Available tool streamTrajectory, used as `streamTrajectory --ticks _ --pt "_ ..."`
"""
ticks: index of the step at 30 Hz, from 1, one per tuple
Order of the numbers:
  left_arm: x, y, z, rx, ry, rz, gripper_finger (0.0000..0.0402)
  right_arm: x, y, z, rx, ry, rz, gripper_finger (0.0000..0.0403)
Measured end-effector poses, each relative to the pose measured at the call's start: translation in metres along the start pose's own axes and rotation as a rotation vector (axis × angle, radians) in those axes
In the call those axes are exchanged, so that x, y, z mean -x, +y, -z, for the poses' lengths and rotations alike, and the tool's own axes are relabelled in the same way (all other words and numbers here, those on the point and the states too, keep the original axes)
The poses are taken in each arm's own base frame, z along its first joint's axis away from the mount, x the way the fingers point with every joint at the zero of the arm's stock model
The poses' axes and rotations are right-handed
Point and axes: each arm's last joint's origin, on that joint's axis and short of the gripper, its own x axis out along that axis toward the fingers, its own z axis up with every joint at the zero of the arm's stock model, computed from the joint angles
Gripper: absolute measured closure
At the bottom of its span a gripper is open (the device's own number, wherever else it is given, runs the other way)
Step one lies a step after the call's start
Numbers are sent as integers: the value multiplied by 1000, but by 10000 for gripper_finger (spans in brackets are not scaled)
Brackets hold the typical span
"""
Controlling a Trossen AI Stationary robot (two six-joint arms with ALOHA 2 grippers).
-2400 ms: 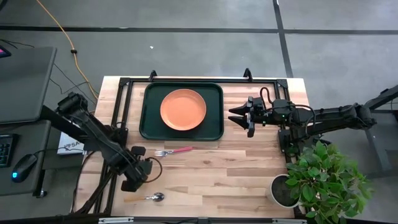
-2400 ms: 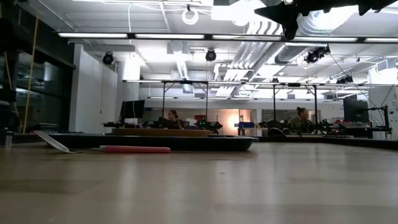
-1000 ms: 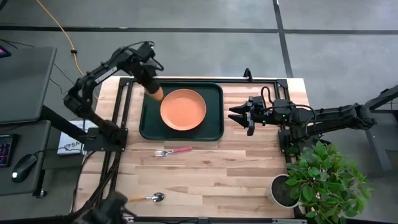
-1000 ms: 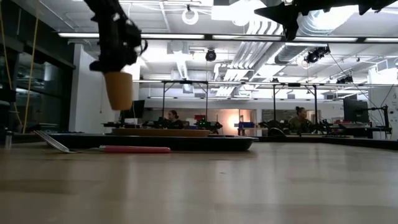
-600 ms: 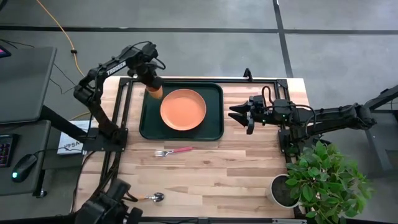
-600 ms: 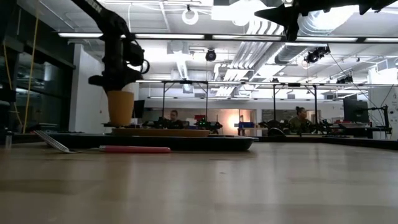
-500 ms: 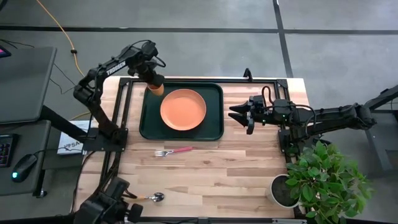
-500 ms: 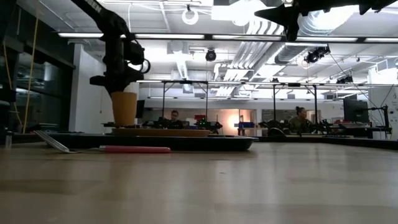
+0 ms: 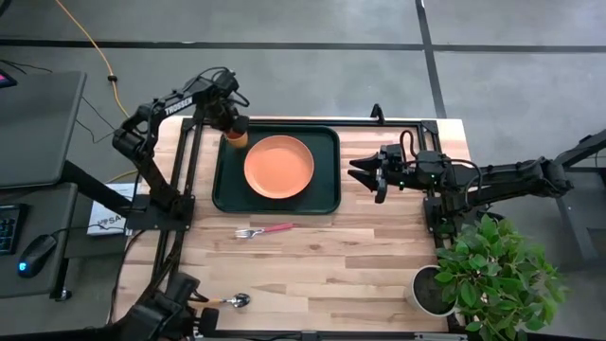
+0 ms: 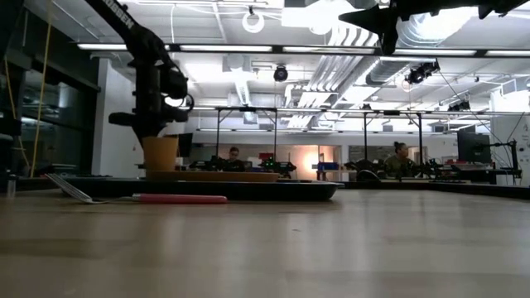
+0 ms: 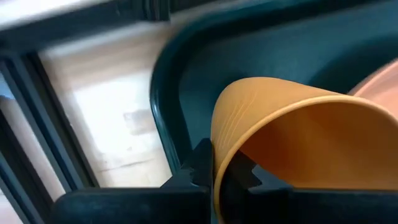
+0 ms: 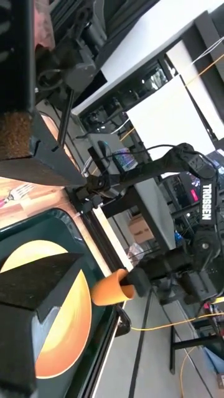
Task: Pick and place plate/cup/fork/spoon on tray
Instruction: Put the orange cup on the black serving tray
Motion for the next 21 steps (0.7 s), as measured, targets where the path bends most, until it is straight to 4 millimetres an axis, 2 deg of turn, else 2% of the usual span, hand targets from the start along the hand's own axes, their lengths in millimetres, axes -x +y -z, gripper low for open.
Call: streamTrajectory --ticks 3,16,21 --pt "-7 -2 5 -6 17 -13 401 0 0 -1 18 -7 -3 226" --pt "-7 -5 3 22 -22 -42 400 0 1 -1 20 -12 -5 226" --pt "-7 -4 3 20 -23 -49 376 0 1 -1 20 -12 -5 226"
